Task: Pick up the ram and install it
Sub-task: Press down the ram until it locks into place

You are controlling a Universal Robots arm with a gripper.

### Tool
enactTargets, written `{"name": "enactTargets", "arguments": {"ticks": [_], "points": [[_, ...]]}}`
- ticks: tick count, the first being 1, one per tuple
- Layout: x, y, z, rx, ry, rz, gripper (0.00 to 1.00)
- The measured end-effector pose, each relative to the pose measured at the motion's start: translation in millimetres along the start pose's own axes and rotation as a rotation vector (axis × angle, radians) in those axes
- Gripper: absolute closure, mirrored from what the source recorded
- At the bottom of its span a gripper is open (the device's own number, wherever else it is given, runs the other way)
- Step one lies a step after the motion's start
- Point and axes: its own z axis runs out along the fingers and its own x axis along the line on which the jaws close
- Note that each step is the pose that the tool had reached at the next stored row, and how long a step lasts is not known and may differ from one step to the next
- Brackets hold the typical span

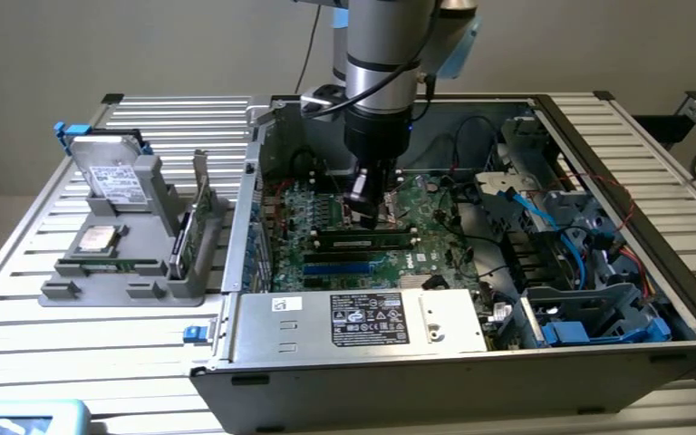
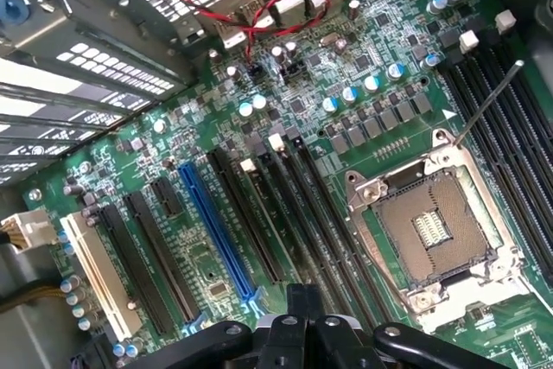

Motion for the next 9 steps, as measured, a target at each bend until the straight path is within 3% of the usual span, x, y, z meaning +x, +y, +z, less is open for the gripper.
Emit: {"name": "enactTargets", "arguments": {"ticks": [9], "points": [[0.0,0.0,0.0,0.0025,-0.0026,0.107,0.89]]}}
